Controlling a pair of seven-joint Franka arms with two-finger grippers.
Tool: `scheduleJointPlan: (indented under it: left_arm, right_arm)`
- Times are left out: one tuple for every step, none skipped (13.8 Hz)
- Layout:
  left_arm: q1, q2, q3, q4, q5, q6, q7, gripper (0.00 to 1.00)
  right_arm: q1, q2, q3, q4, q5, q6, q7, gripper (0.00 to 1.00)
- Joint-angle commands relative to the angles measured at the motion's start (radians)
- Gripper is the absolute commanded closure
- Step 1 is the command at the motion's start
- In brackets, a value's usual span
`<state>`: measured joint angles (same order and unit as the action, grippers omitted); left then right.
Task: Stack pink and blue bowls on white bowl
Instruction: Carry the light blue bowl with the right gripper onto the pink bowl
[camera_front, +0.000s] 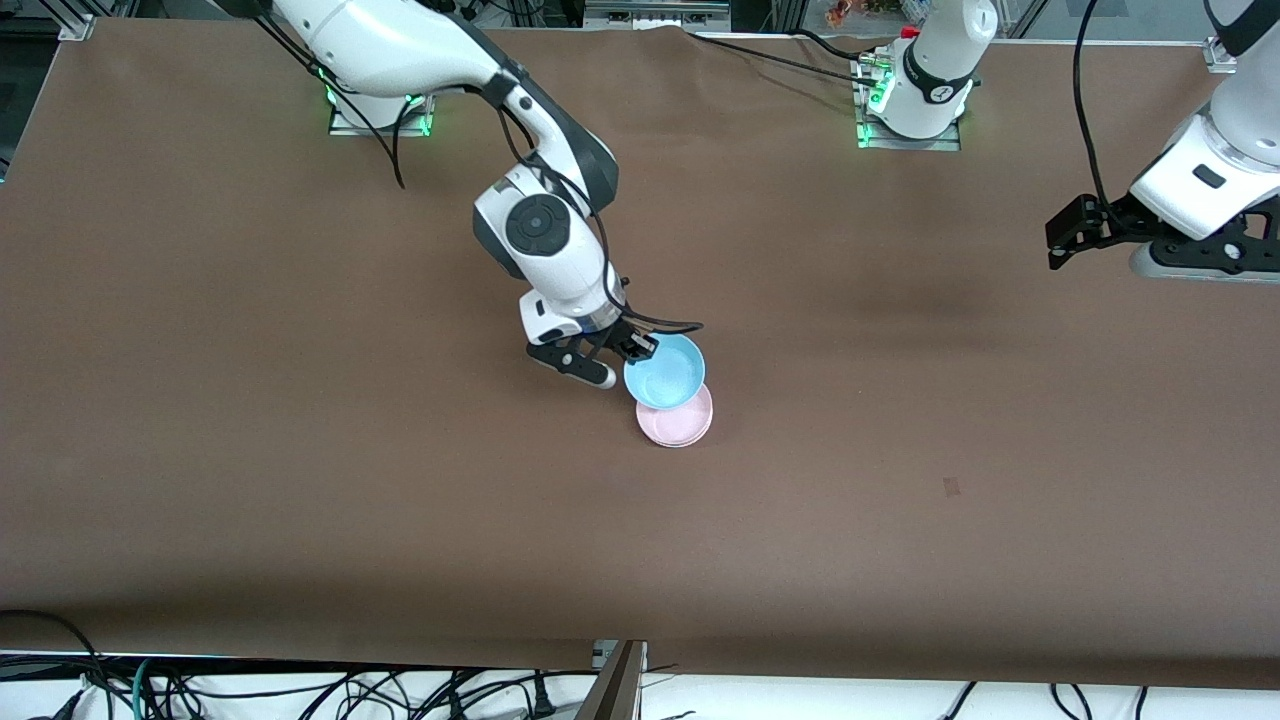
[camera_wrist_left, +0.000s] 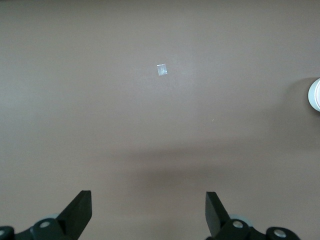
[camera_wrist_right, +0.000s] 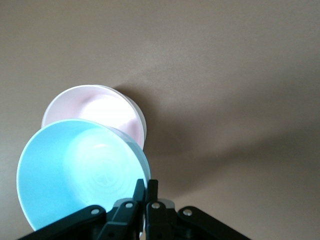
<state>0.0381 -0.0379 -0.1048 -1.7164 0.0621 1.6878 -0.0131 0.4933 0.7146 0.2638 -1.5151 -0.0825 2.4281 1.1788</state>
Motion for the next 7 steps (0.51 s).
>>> scheduleJointPlan:
  left_arm:
    - [0.011, -0.007, -0.003, -0.009, -0.019, 0.013, 0.024, 0.00]
    - [0.011, -0.005, -0.003, -0.009, -0.019, 0.013, 0.024, 0.00]
    - [0.009, -0.005, -0.004, -0.008, -0.021, 0.013, 0.024, 0.00]
    - [0.009, -0.005, -0.006, -0.008, -0.021, 0.015, 0.024, 0.00]
    - [0.009, -0.004, -0.007, -0.008, -0.022, 0.015, 0.024, 0.00]
    - [0.011, -0.004, -0.007, -0.008, -0.022, 0.013, 0.024, 0.00]
    - [0.011, -0.005, -0.006, -0.008, -0.022, 0.010, 0.025, 0.00]
  right_arm:
    - [0.030, 0.037, -0.034, 0.062, -0.026, -0.006, 0.022, 1.00]
    - [0.034, 0.040, -0.043, 0.062, -0.026, 0.009, 0.030, 1.00]
    - [0.036, 0.043, -0.047, 0.062, -0.026, 0.041, 0.038, 1.00]
    - [0.036, 0.048, -0.051, 0.064, -0.026, 0.055, 0.044, 1.00]
    - [0.037, 0.051, -0.058, 0.075, -0.026, 0.061, 0.045, 1.00]
    - [0.044, 0.066, -0.061, 0.099, -0.026, 0.063, 0.051, 1.00]
    - [0.048, 0.084, -0.069, 0.131, -0.028, 0.063, 0.080, 1.00]
